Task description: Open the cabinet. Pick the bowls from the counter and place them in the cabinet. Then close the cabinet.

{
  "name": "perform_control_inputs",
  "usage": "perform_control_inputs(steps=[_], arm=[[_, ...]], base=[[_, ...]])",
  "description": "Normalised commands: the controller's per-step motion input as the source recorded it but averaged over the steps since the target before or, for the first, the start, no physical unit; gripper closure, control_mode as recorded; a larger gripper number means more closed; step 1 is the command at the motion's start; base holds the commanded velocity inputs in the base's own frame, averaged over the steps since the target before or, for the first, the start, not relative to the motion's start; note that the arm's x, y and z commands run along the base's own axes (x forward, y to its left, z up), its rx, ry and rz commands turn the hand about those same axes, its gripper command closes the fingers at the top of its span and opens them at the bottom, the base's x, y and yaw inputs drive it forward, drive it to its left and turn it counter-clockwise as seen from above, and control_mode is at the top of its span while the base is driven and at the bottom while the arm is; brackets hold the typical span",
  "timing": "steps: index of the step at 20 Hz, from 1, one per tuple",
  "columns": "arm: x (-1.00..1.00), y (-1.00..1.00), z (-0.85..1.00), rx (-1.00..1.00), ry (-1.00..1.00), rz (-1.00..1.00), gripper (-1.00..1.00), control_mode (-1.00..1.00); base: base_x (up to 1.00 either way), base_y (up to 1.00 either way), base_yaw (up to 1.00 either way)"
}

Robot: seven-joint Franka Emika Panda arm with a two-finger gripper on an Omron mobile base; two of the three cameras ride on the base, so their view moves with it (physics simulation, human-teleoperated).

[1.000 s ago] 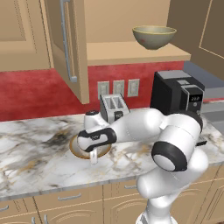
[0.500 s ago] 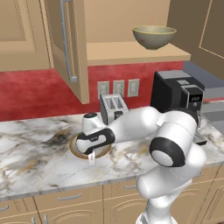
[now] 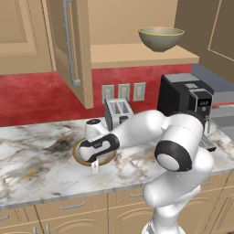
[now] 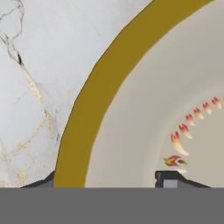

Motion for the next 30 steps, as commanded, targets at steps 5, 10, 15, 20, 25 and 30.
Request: perform_control_inputs(steps=[5,10,15,20,25,30], arm=[[0.09,0.0,0.0,0.0,0.0,0.0,1.0,-1.0],[0.06,0.0,0.0,0.0,0.0,0.0,1.0,-1.0],[0.0,-0.08,-0.01,-0.02,0.0,0.0,1.0,-1.0],[0.0,-0.18,-0.01,-0.03,-0.01,0.0,1.0,-1.0],[0.0,-0.17,0.02,-0.03,-0.09,0.0,1.0,-1.0],[0.0,-0.07,0.16,-0.01,-0.09,0.0,1.0,-1.0]], base=[[0.0,0.0,0.0],[0.0,0.0,0.0],[0.0,0.0,0.0],[0.0,0.0,0.0],[0.0,0.0,0.0],[0.0,0.0,0.0]])
